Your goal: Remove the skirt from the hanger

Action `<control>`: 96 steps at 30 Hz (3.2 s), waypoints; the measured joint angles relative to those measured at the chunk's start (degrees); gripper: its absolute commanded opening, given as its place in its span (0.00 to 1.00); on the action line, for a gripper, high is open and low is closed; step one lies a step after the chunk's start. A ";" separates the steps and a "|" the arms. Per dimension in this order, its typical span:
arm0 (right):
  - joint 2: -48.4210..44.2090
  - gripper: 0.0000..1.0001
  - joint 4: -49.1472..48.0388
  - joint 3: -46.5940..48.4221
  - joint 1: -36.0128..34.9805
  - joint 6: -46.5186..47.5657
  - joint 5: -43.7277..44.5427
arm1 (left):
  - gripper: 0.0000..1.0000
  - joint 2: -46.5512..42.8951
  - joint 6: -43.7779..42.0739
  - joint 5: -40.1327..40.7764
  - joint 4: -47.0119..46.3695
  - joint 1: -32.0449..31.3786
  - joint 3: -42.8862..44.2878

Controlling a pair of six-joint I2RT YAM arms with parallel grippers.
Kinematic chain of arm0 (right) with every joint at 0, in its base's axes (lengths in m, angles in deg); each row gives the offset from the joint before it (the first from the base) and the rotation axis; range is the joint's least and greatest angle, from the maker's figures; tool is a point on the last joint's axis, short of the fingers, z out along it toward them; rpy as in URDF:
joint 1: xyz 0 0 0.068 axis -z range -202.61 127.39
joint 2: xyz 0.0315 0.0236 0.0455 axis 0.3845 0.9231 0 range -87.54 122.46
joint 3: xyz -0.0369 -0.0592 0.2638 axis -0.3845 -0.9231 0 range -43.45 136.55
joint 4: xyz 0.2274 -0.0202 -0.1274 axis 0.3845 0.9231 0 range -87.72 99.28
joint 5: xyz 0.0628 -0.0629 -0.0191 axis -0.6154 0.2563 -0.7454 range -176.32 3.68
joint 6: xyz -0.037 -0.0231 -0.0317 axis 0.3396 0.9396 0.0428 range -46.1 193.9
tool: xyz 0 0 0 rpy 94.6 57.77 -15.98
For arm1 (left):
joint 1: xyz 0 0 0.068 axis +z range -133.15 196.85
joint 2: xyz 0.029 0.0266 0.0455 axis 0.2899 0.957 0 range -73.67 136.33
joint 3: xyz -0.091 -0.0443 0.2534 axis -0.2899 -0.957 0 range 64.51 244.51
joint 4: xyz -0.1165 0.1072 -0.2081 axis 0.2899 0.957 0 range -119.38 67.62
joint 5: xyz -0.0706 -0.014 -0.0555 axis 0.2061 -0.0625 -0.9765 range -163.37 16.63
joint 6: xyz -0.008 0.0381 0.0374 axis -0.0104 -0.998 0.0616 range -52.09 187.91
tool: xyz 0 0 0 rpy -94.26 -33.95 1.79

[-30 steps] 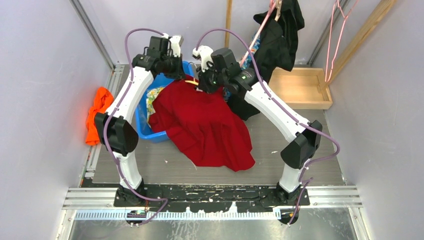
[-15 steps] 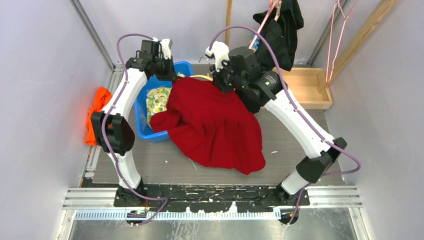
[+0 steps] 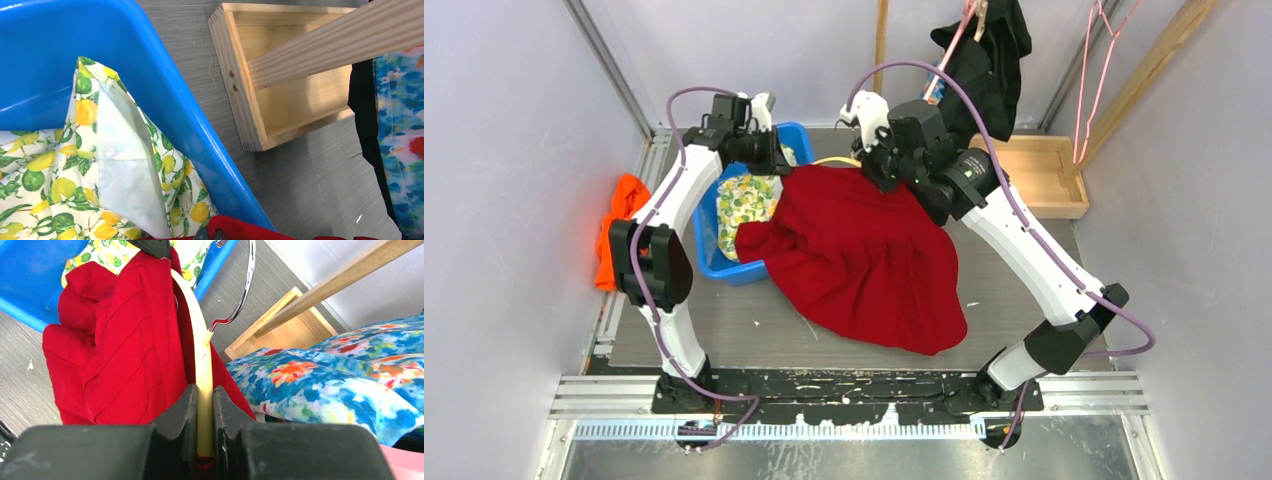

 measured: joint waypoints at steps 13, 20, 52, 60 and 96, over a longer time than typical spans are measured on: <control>6.82 0.00 0.00 8.02 0.33 -3.43 -4.72 | 0.00 -1.92 -1.20 6.12 -0.17 -2.25 3.06; 8.74 0.00 -3.19 8.11 -0.15 -5.18 -6.21 | 0.00 0.55 -1.62 7.23 3.52 -3.41 12.72; 9.18 0.00 -54.01 -24.41 -0.42 -18.47 7.45 | 0.00 -9.35 -1.44 11.47 11.26 -4.50 20.65; -1.99 0.00 -63.87 -38.66 -0.35 -18.69 10.58 | 0.00 -10.03 -1.40 11.80 11.04 -5.01 19.93; -22.43 0.00 -44.06 -41.99 -4.68 -16.76 13.90 | 0.27 3.61 0.72 2.38 9.35 -0.81 28.63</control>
